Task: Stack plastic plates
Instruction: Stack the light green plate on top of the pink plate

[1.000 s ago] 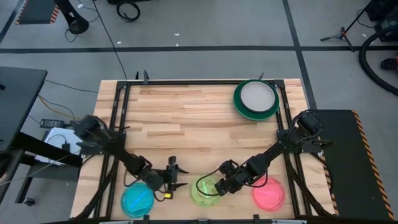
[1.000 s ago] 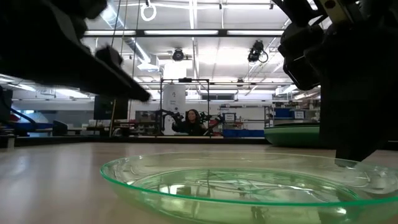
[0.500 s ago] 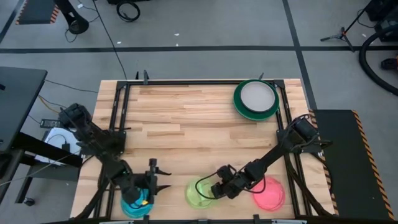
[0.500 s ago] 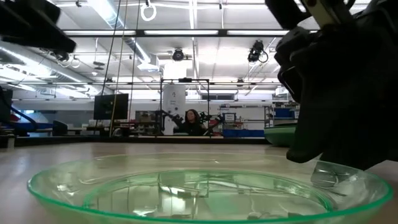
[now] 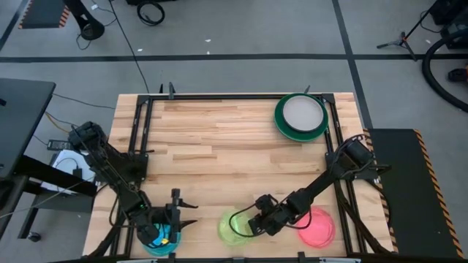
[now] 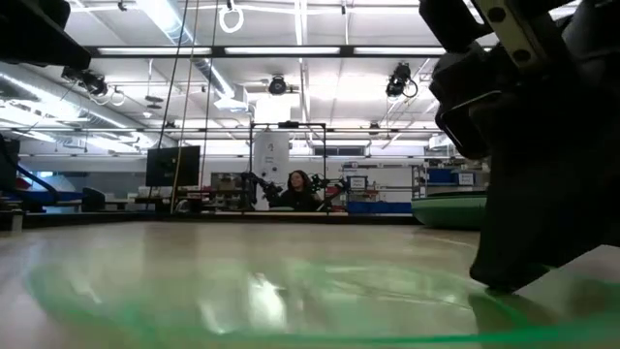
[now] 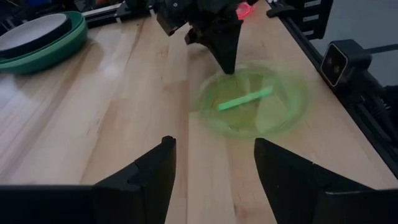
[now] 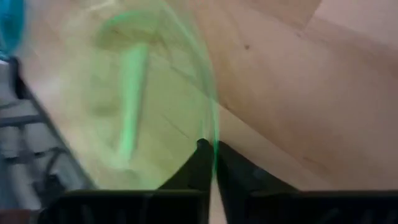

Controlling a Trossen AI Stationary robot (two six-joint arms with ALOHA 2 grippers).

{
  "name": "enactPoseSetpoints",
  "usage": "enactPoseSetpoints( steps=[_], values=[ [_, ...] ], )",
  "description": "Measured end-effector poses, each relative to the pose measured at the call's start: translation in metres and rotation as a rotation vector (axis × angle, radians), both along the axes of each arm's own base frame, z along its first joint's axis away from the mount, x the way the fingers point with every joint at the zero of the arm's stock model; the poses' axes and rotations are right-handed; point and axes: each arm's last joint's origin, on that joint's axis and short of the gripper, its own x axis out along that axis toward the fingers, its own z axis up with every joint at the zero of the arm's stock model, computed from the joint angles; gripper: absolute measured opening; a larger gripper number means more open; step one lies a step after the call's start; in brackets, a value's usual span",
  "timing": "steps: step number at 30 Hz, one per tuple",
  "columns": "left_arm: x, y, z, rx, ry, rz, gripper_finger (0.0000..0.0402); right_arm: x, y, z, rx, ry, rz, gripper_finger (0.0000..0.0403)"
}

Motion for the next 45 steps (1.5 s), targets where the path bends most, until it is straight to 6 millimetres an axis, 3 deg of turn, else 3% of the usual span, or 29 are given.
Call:
enactPoseSetpoints(
  steps=[2, 10, 16, 19, 24, 28, 32, 38, 42, 45],
  values=[
    [0.000, 0.000, 0.000, 0.003, 0.002, 0.001, 0.0222, 0.004, 0.002, 0.007, -0.050, 0.040, 0.020, 0.0011],
    [0.000, 0.001, -0.001, 0.010, 0.005, 0.003, 0.0222, 0.014, 0.006, 0.050, -0.218, 0.252, 0.074, 0.0006],
    [-0.002, -0.001, -0.001, -0.006, 0.005, 0.002, 0.0222, 0.013, 0.010, 0.089, -0.221, 0.293, 0.279, 0.0006],
    [-0.002, -0.001, -0.001, -0.015, 0.004, 0.005, 0.0222, -0.004, 0.009, 0.113, -0.223, 0.297, 0.328, 0.0006],
    [-0.002, -0.001, -0.001, -0.016, 0.003, 0.006, 0.0222, -0.049, -0.003, 0.150, -0.278, 0.434, 0.308, 0.0005],
    [-0.002, -0.001, -0.001, -0.020, 0.003, 0.007, 0.0222, -0.082, -0.007, 0.168, -0.352, 0.531, 0.424, 0.0005],
    [-0.002, -0.001, 0.000, -0.024, 0.002, 0.008, 0.0221, -0.102, -0.005, 0.169, -0.425, 0.561, 0.642, 0.0005],
    [-0.002, -0.001, -0.001, -0.030, 0.012, -0.007, 0.0222, -0.123, -0.002, 0.145, -0.355, 0.688, 0.887, 0.0005],
    [-0.004, -0.005, 0.001, -0.076, 0.112, -0.183, 0.0222, -0.129, -0.001, 0.131, -0.259, 0.737, 0.977, 0.0005],
    [-0.004, -0.008, 0.016, -0.173, 0.165, -0.312, 0.0222, -0.129, -0.001, 0.124, -0.258, 0.717, 1.009, 0.0005]
  ],
)
